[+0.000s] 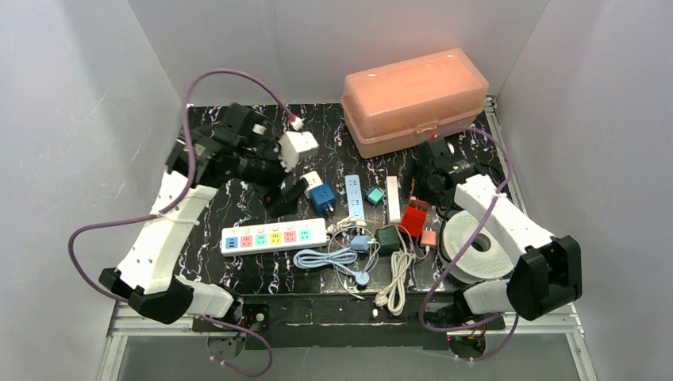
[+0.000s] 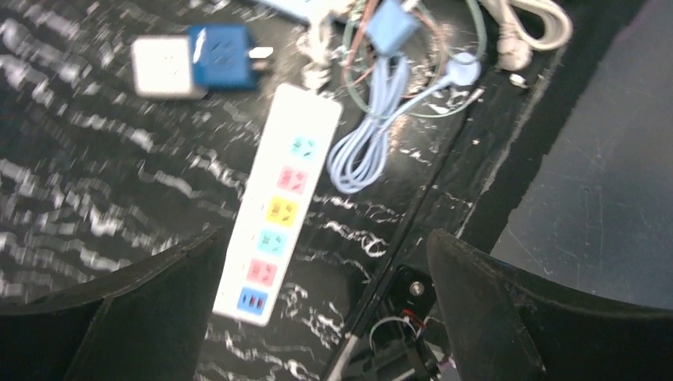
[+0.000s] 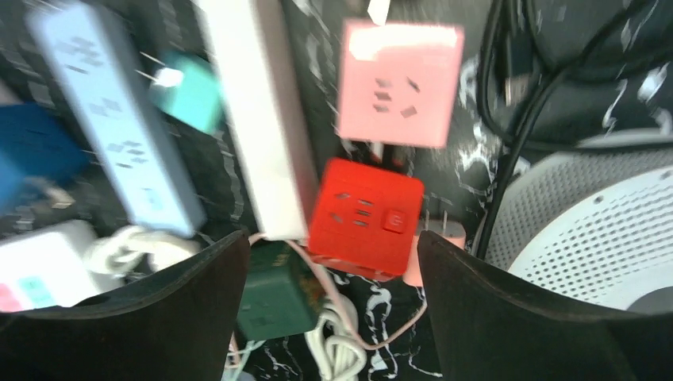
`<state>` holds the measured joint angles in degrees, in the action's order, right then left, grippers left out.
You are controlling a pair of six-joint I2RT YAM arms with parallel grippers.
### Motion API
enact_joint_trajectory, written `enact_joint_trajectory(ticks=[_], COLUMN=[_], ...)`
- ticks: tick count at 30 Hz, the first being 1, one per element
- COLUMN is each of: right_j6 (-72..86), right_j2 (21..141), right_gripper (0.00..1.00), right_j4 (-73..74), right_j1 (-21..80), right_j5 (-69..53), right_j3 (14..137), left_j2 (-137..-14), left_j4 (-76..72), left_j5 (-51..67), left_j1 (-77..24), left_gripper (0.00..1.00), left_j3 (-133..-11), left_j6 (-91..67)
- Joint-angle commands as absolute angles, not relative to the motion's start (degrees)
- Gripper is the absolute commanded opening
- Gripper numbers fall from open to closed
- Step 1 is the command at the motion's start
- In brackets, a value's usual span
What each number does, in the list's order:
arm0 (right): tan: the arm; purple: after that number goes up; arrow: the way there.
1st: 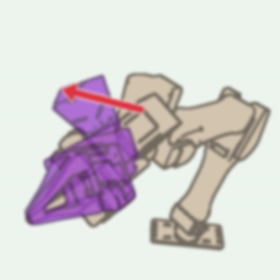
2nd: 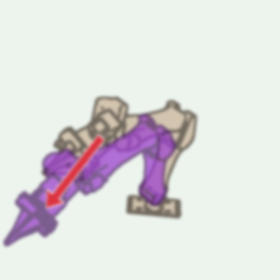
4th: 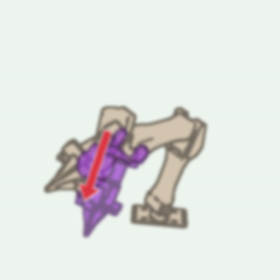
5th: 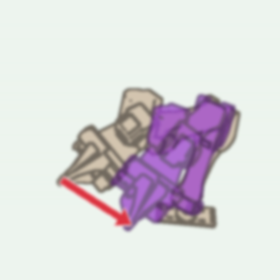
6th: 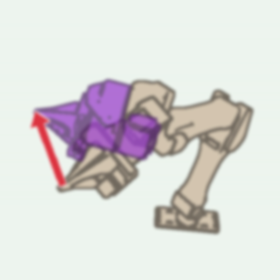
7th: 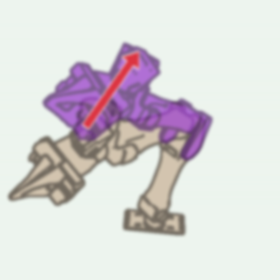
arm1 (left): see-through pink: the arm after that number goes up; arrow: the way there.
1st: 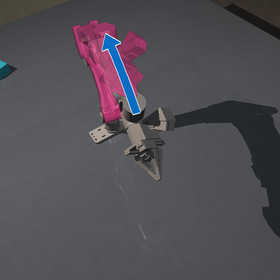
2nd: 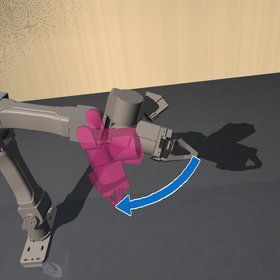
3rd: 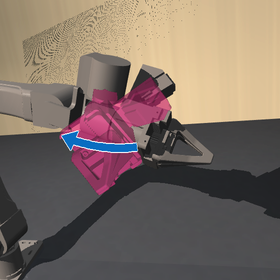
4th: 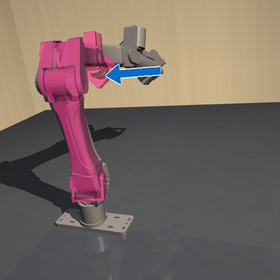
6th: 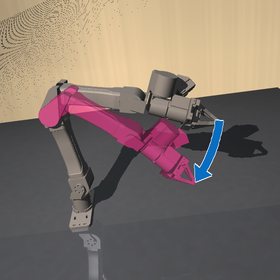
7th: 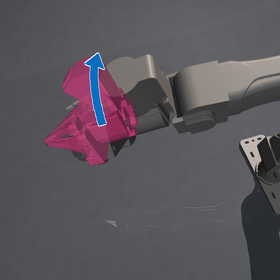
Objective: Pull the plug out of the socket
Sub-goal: Place the plug at the center of the board, then pick up the socket from the center of the board.
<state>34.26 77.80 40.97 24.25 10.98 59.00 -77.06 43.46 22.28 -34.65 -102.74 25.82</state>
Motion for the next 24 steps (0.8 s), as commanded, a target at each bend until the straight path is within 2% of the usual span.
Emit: enact_joint_trajectory(ticks=[1, 7, 12, 18, 24], right_j6=[30.1, 27.0, 20.4, 19.7, 18.1], right_j2=[73.6, 81.5, 94.3, 109.1, 115.7], right_gripper=[0.86, 0.87, 0.88, 0.89, 0.90], right_j4=[44.5, 43.2, 40.2, 41.6, 43.0], right_j1=[27.9, 36.5, 46.9, 50.3, 50.9], right_j5=[18.2, 16.0, 16.6, 16.8, 14.5], right_j3=[74.0, 87.7, 96.8, 106.1, 110.6], left_j2=[-78.7, -89.4, -89.6, -86.1, -84.7], left_j4=[59.0, 73.8, 73.2, 69.0, 67.4], left_j5=[17.1, 22.5, 30.2, 34.3, 34.2], left_j1=[-25.8, -8.0, 3.7, 9.5, 10.4], left_gripper=[0.98, 0.98, 0.98, 0.98, 0.98], left_j3=[-111.3, -121.5, -115.6, -105.5, -102.7], left_j6=[22.6, 18.4, 18.1, 15.6, 16.0])
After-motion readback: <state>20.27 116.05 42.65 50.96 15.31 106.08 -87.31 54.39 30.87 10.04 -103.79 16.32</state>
